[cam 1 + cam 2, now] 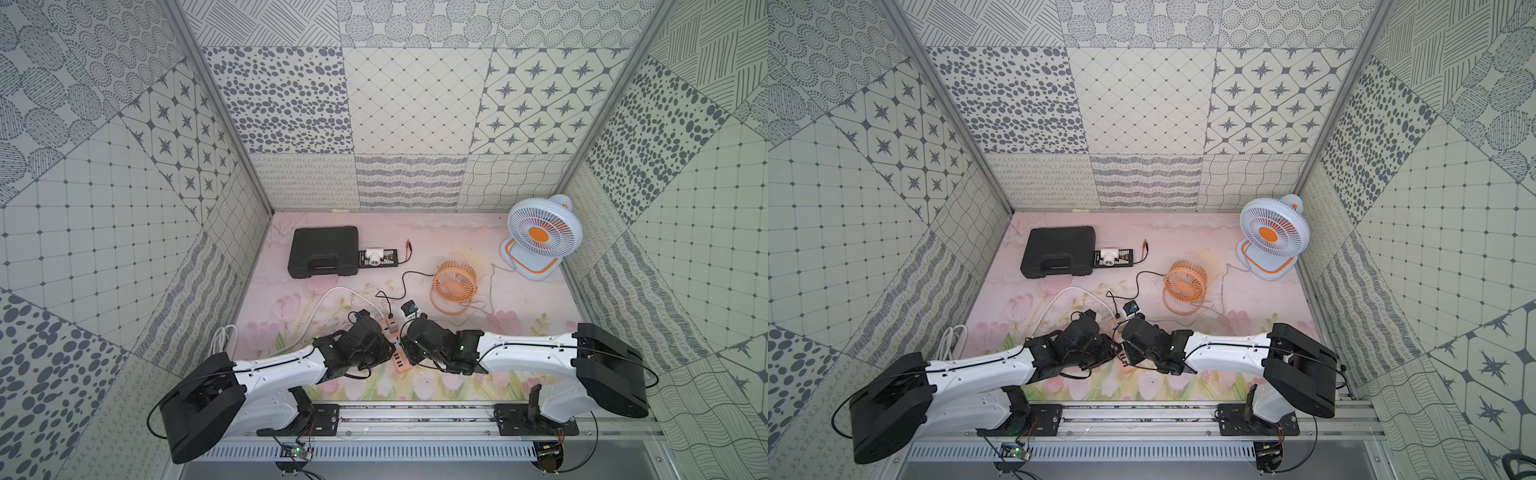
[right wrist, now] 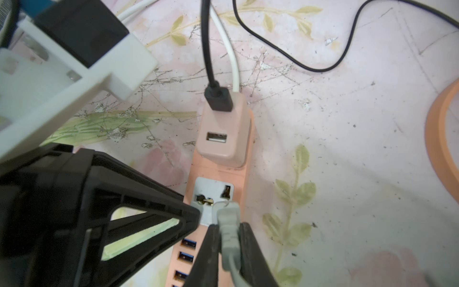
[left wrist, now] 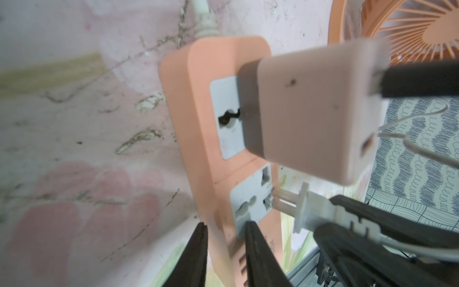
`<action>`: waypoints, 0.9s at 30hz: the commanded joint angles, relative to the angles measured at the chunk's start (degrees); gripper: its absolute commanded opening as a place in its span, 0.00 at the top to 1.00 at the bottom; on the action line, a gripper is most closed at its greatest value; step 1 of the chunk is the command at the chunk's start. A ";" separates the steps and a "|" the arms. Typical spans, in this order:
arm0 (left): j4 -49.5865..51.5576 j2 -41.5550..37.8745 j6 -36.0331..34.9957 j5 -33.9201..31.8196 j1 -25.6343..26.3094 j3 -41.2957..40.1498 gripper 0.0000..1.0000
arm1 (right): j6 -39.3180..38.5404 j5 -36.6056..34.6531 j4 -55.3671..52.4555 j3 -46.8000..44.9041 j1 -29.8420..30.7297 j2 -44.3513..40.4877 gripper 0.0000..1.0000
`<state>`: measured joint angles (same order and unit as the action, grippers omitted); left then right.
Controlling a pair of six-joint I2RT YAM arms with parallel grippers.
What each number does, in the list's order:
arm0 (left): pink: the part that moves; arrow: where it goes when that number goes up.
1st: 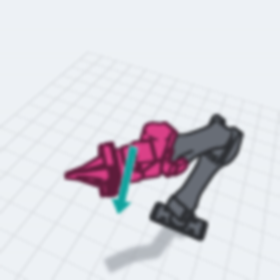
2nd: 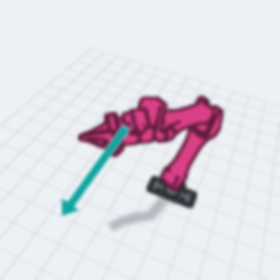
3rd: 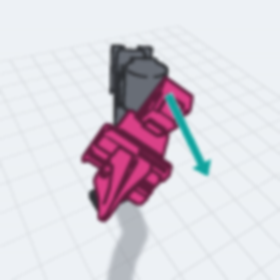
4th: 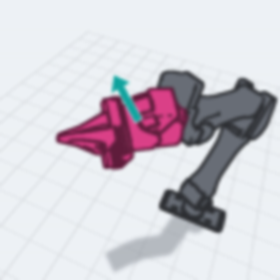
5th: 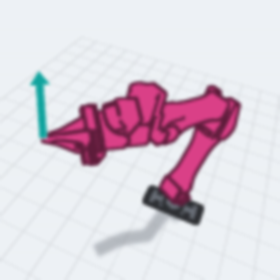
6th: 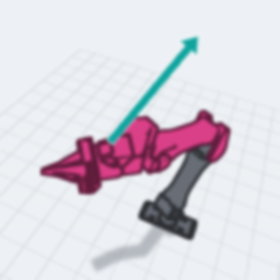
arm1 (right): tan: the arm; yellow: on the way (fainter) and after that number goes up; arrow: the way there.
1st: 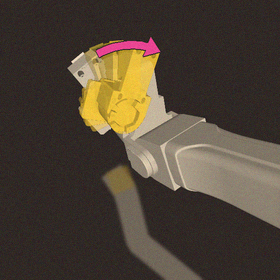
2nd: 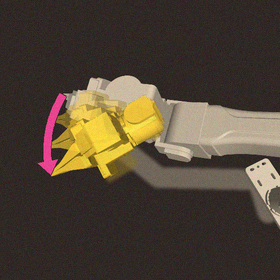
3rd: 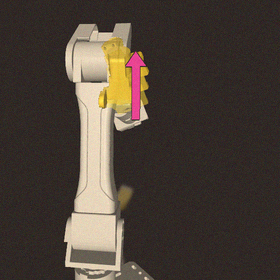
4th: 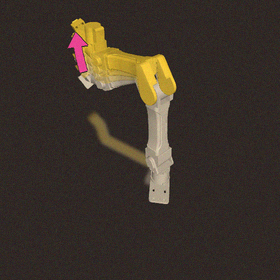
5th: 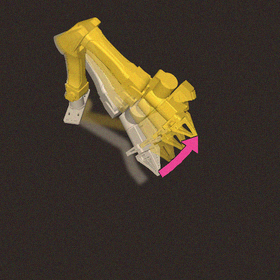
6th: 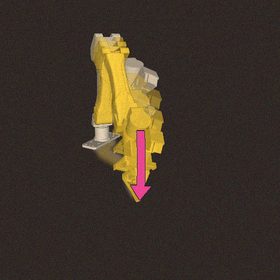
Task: Plug the desk fan into the power strip
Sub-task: Insert the plug into the socket.
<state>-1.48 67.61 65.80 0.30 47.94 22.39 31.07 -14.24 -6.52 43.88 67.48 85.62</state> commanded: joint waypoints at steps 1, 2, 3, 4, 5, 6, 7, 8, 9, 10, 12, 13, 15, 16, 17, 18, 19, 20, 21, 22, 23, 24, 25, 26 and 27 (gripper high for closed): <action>3.95 0.32 -0.99 -1.61 -0.47 0.23 0.70 | 0.29 -0.74 0.20 2.23 0.19 1.79 1.00; 3.90 0.27 -0.99 -1.59 -0.50 0.20 0.70 | 0.35 -0.71 0.20 2.34 0.27 2.19 1.00; 3.91 0.27 -1.02 -1.60 -0.46 0.20 0.70 | 0.39 -0.79 0.20 2.47 0.28 2.45 1.00; 3.86 0.26 -1.10 -1.53 -0.48 0.20 0.70 | 0.39 -0.79 0.20 2.64 0.28 2.65 1.00; 3.92 0.28 -1.11 -1.57 -0.49 0.22 0.70 | 0.36 -0.79 0.19 2.81 0.28 2.82 1.00; 3.93 0.29 -1.16 -1.59 -0.46 0.13 0.70 | 0.35 -0.75 0.19 2.98 0.28 2.98 1.00; 3.89 0.25 -1.22 -1.54 -0.42 0.12 0.70 | 0.28 -0.82 0.19 3.16 0.37 3.16 1.00; 3.88 0.24 -1.35 -1.53 -0.37 -0.02 0.71 | 0.38 -0.98 0.19 3.28 0.37 3.43 1.00; 3.85 0.28 -1.44 -1.55 -0.46 -0.04 0.71 | 0.35 -1.09 0.06 3.44 0.37 3.68 1.00; 3.78 0.25 -1.53 -1.57 -0.52 -0.10 0.71 | 0.31 -1.20 -0.15 3.58 0.43 3.88 1.00; 3.94 0.23 -1.55 -1.73 -0.49 -0.16 0.71 | 0.39 -1.50 -1.13 4.02 0.72 4.25 1.00; 3.95 0.20 -1.63 -1.77 -0.49 -0.16 0.71 | 0.32 -1.76 -1.62 4.14 1.00 4.37 1.00; 3.94 0.24 -1.64 -1.77 -0.64 -0.07 0.71 | 0.14 -2.72 -2.51 4.48 1.79 4.51 1.00; 3.91 0.22 -1.72 -1.74 -0.56 -0.12 0.71 | 0.07 -3.36 -3.11 4.80 2.17 4.66 1.00; 3.92 0.18 -1.80 -1.75 -0.54 -0.08 0.71 | -0.03 -3.95 -3.56 5.01 2.81 4.96 1.00; 3.88 0.26 -1.81 -1.83 -0.54 -0.05 0.71 | -0.12 -4.45 -3.83 5.19 3.19 5.17 1.00; 3.85 0.32 -1.89 -1.86 -0.54 -0.14 0.71 | -0.06 -4.86 -4.06 5.29 3.67 5.47 1.00; 3.88 0.31 -1.90 -1.82 -0.50 -0.07 0.71 | 0.03 -5.18 -4.17 5.29 3.97 6.01 1.00; 3.85 0.37 -1.90 -1.95 -0.47 -0.10 0.71 | 0.17 -5.52 -4.38 5.29 4.26 6.34 1.00; 3.86 0.37 -1.97 -1.90 -0.54 -0.14 0.71 | 0.38 -5.87 -4.57 5.35 4.57 6.70 1.00; 3.85 0.40 -2.05 -2.00 -0.55 -0.15 0.71 | 0.66 -6.23 -4.63 5.34 4.85 7.01 1.00; 3.85 0.36 -2.00 -1.96 -0.57 -0.16 0.71 | 0.92 -6.50 -4.80 5.29 5.05 7.35 1.00; 3.93 0.34 -1.99 -1.99 -0.56 -0.16 0.71 | 1.26 -6.66 -4.89 5.26 5.23 7.67 1.00; 3.93 0.27 -2.13 -2.03 -0.57 -0.23 0.72 | 1.49 -6.70 -4.88 5.19 5.33 7.90 1.00; 4.01 0.21 -2.09 -2.04 -0.57 -0.22 0.72 | 1.59 -6.68 -4.90 5.17 5.49 8.12 1.00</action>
<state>-1.69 67.61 65.30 0.16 47.94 22.37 31.64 -22.50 -10.13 48.99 72.12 91.00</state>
